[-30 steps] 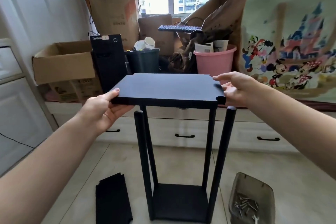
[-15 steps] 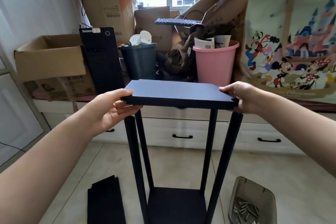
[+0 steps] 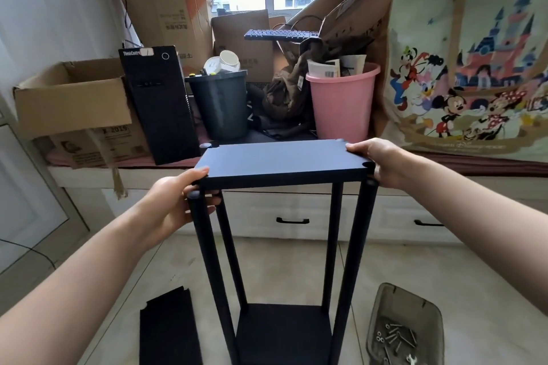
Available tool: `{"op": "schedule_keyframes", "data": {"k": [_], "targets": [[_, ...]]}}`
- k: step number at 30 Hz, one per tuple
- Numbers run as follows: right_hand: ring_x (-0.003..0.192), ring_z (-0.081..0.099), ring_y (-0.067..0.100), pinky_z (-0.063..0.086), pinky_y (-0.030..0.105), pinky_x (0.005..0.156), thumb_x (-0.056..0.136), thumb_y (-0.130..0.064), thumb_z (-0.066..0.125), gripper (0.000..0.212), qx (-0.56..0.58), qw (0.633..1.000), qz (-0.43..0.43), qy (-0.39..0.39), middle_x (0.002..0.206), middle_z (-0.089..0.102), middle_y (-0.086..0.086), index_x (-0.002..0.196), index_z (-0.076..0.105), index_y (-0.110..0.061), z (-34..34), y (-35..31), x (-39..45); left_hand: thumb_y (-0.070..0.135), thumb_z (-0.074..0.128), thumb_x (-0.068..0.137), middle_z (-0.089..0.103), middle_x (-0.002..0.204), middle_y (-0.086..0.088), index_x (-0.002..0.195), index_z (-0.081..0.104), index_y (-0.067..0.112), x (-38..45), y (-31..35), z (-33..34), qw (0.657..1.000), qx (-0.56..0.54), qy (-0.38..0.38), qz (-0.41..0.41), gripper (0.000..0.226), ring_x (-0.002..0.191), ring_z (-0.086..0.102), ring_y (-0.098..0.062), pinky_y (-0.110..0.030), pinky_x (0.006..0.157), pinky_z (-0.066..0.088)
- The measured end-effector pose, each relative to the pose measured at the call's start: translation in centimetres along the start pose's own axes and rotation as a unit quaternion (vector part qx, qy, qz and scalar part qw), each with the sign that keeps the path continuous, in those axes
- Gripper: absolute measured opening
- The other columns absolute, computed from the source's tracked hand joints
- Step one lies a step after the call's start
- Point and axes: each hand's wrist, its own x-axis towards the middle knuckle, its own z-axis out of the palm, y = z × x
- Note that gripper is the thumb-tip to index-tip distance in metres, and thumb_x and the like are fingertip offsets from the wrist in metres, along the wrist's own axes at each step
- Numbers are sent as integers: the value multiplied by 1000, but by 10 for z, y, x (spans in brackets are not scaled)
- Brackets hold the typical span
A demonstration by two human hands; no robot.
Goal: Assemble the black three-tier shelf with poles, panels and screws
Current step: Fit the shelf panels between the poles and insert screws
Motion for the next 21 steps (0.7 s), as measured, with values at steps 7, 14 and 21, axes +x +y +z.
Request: {"op": "schedule_keyframes", "data": {"k": [7, 14, 21], "targets": [[32, 53, 10, 35, 15, 34, 96, -21, 58, 13, -7, 1000, -2, 22, 46, 58, -5, 86, 53, -15, 1, -2, -3, 26, 62, 97, 54, 58, -4, 102, 63, 4, -2, -4, 7, 999, -35, 3, 10, 23, 49, 53, -17, -41, 78, 51], [51, 52, 14, 35, 16, 33, 95, -26, 62, 15, -26, 999, -10, 35, 72, 54, 1, 86, 56, -16, 1, 1, -3, 23, 60, 97, 52, 59, -5, 97, 61, 5, -4, -3, 9, 999, -41, -14, 14, 18, 49, 49, -16, -36, 69, 46], [47, 55, 11, 40, 22, 45, 96, -25, 61, 13, -19, 1000, -7, 21, 68, 56, -1, 87, 59, -16, 2, 2, -2, 27, 58, 99, 57, 64, -7, 106, 62, 6, -1, -6, 5, 998, -51, -30, 24, 23, 52, 51, -17, -36, 71, 46]]}}
